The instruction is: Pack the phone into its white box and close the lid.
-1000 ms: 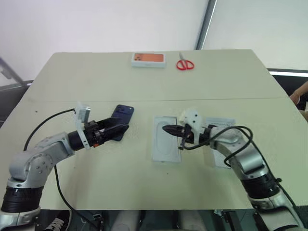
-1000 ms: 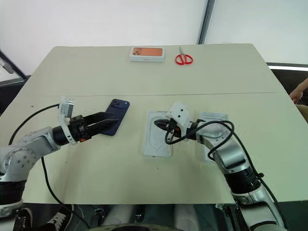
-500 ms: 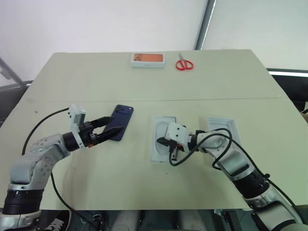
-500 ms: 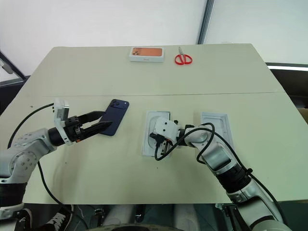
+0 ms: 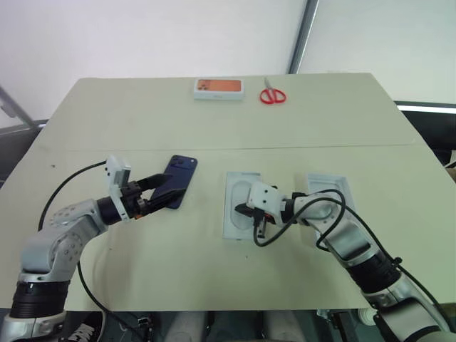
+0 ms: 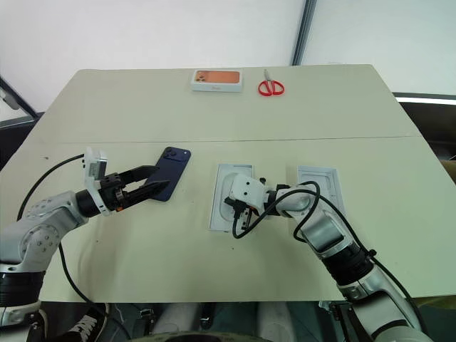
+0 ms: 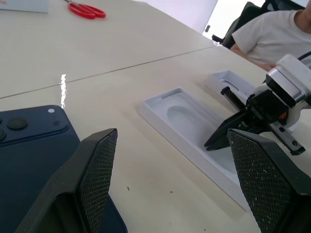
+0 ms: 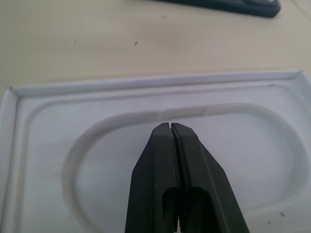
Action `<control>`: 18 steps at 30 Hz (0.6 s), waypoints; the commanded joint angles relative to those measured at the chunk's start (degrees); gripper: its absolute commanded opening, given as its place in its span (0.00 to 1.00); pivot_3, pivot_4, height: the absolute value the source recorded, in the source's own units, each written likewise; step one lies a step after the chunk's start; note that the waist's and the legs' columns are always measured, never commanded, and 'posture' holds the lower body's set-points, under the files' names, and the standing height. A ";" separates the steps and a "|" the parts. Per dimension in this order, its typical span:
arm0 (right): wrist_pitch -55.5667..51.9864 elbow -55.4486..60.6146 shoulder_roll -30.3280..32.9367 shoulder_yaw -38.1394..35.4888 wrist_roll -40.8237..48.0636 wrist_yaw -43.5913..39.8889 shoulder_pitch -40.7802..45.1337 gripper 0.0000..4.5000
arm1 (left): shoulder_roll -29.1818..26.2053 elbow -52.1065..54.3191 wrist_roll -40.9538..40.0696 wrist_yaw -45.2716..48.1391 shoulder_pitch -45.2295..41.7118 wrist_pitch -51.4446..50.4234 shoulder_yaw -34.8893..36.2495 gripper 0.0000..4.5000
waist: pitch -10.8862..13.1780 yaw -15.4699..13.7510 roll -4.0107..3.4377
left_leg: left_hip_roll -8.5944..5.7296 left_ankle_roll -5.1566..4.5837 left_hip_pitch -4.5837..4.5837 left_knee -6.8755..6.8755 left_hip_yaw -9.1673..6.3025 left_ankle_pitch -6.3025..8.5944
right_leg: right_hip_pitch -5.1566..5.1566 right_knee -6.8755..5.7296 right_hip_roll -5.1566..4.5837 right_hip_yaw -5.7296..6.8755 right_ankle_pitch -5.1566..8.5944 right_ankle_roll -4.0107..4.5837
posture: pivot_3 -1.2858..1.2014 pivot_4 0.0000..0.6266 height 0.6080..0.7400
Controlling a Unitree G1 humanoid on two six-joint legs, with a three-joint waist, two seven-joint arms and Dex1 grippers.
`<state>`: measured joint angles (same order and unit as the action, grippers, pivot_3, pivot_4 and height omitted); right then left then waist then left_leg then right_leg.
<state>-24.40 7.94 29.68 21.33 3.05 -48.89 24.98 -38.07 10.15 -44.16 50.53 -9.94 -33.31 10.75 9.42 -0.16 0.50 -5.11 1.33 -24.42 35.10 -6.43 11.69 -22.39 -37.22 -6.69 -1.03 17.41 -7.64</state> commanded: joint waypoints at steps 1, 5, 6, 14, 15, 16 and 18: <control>-0.14 1.86 0.23 -2.84 0.76 0.17 1.56 0.01 | 0.20 1.20 0.15 0.50 -1.13 0.17 0.39 0.85 | 0.00 0.00 0.00 | 0.00 0.00 0.00 0.00 0.00 0.00 | 0.00 0.00 0.00 0.00 0.00 0.00 | 0.52 0.24 1.00; 0.43 0.47 -0.48 -2.68 -0.10 0.86 1.73 0.01 | 0.50 1.01 0.37 0.59 -1.32 0.28 -0.01 0.85 | 0.00 0.00 0.00 | 0.00 0.00 0.00 0.00 0.00 0.00 | 0.00 0.00 0.01 0.00 0.00 0.00 | 0.52 0.24 1.00; 1.28 -0.59 -0.19 -1.48 -1.74 1.17 1.66 0.01 | 0.59 0.85 0.49 0.51 -1.44 0.24 -0.12 0.85 | 0.00 0.04 0.00 | 0.00 0.00 0.00 0.00 0.00 0.00 | 0.00 -0.01 0.01 0.00 0.00 0.00 | 0.52 0.24 1.00; 2.85 -2.24 -0.77 -0.54 -4.73 1.71 1.84 0.01 | -0.26 -0.59 0.50 -0.70 -2.18 -3.63 0.01 0.85 | -0.01 0.78 0.01 | 0.00 0.01 0.03 0.01 -0.02 -0.01 | 0.05 -0.04 0.03 0.02 0.00 -0.01 | 0.52 0.24 1.00; 2.94 -2.23 -1.14 -1.43 -4.35 1.99 2.64 0.01 | -0.60 -1.19 0.28 -0.91 -2.41 -4.84 0.22 0.85 | -0.01 0.86 0.01 | 0.00 0.01 0.03 0.01 -0.03 -0.01 | 0.06 -0.04 0.04 0.02 0.00 -0.01 | 0.52 0.24 1.00; 2.71 -2.06 -1.56 -2.25 -3.82 2.08 3.35 0.01 | -0.91 -1.81 -0.15 -1.13 -2.71 -6.18 0.52 0.85 | -0.01 0.92 0.01 | 0.00 0.02 0.03 0.00 -0.03 -0.01 | 0.07 -0.07 0.05 0.02 0.00 -0.01 | 0.52 0.24 1.00; 1.02 -1.74 -3.02 -4.07 -2.10 2.45 5.22 0.01 | -1.57 -4.20 -0.78 -2.45 -4.11 -9.58 1.18 0.85 | 0.00 1.00 0.00 | 0.00 0.03 0.01 -0.01 -0.03 -0.02 | 0.07 -0.14 0.05 0.00 0.00 -0.01 | 0.52 0.24 1.00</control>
<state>-22.84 4.57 27.64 20.33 -0.91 -47.00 27.55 -38.59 6.47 -44.16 48.90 -12.69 -40.94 10.16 9.41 0.85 0.51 -5.11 1.38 -24.41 35.08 -6.45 11.66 -22.32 -37.39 -6.62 -1.04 17.41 -7.64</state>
